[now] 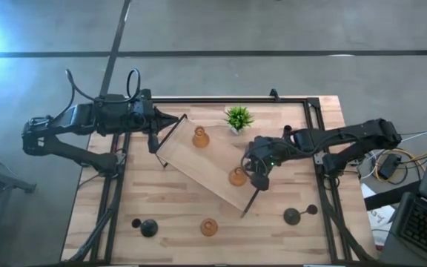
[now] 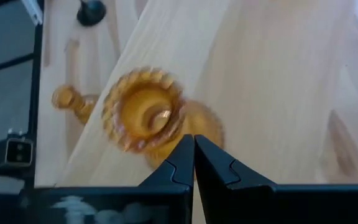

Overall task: Pick & Place candle stick holders
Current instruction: Adjust the orange candle holders on the shelf, then put the orange candle holder on the shelf

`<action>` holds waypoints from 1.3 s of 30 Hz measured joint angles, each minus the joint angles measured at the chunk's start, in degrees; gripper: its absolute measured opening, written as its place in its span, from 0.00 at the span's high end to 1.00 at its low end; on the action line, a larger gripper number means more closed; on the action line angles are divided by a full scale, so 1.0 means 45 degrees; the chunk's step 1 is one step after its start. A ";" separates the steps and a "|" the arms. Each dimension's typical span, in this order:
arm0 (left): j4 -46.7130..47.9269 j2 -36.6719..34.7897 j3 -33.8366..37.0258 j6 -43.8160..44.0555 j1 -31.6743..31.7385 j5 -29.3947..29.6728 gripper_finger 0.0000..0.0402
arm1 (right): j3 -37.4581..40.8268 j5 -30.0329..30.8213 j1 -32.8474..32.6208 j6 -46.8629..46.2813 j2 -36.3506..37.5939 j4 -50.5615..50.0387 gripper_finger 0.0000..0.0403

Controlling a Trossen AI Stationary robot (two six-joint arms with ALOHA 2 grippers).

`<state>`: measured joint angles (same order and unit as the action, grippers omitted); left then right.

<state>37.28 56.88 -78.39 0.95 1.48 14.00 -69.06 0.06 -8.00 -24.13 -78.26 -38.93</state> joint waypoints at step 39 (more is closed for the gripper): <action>0.0239 -0.0010 0.0000 -0.0047 -0.0002 -0.0049 0.98 | -0.3487 0.4646 -0.0222 0.0553 0.0673 -0.4336 0.98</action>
<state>38.35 56.84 -78.39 0.74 1.47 13.78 -84.75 20.97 -8.99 -21.64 -75.23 -58.44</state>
